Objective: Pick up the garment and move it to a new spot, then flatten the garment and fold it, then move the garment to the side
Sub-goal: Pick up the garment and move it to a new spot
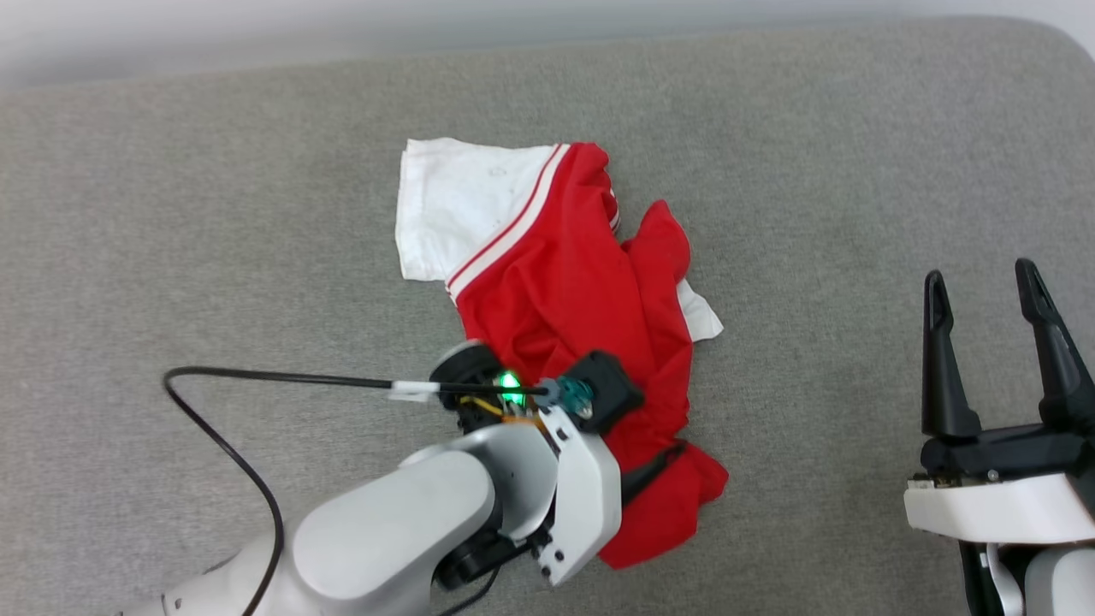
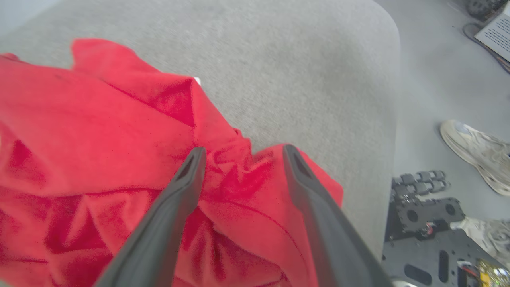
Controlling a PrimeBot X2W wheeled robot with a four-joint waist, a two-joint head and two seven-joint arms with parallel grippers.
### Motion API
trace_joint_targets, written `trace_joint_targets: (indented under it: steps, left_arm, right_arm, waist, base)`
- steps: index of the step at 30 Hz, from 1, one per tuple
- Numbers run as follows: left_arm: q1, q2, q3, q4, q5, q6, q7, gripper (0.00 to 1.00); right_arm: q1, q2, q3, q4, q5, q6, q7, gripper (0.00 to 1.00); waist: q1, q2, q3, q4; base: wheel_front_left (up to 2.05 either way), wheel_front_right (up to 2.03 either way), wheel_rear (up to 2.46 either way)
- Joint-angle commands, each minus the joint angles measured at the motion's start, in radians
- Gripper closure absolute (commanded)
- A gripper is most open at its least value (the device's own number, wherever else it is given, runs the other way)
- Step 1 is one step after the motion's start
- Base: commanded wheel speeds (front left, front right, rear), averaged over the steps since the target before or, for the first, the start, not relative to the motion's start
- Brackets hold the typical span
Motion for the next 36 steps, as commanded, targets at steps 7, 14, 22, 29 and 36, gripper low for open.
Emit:
trace_joint_targets:
  steps: [7,14,22,29,36]
  left_arm:
    - [-0.008,0.015,0.139,-0.051,0.113,0.176,-0.269,0.0]
    - [0.074,0.068,0.274,-0.041,0.195,0.395,-0.5,0.0]
    - [0.26,0.095,0.472,-0.085,0.252,0.594,-0.548,0.0]
    - [0.477,0.047,0.666,-0.139,0.346,0.647,-0.548,0.0]
    - [0.621,-0.014,0.779,-0.159,0.42,0.581,-0.547,0.0]
  right_arm:
    - [0.039,0.002,-0.005,0.01,-0.019,-0.001,-0.002,0.0]
    - [0.055,0.002,-0.012,0.022,0.004,-0.001,-0.002,0.0]
    - [0.069,0.002,-0.023,0.04,0.033,-0.001,-0.002,0.0]
    - [0.076,0.002,-0.03,0.061,0.067,-0.001,-0.002,0.0]
    - [0.094,0.002,-0.03,0.085,0.106,-0.001,-0.002,0.0]
  waist:
    - [0.0001,0.0,-0.072,0.041]
    - [0.0001,0.0,-0.094,0.061]
    - [0.0001,0.0,-0.106,0.075]
    - [0.0001,0.0,-0.12,0.08]
    - [0.0001,0.0,-0.143,0.079]
  base:
    - [0.0,0.0,0.0]
    - [0.0,0.0,0.0]
    - [0.0,0.0,0.0]
    - [0.0,0.0,0.0]
    - [0.0,0.0,0.0]
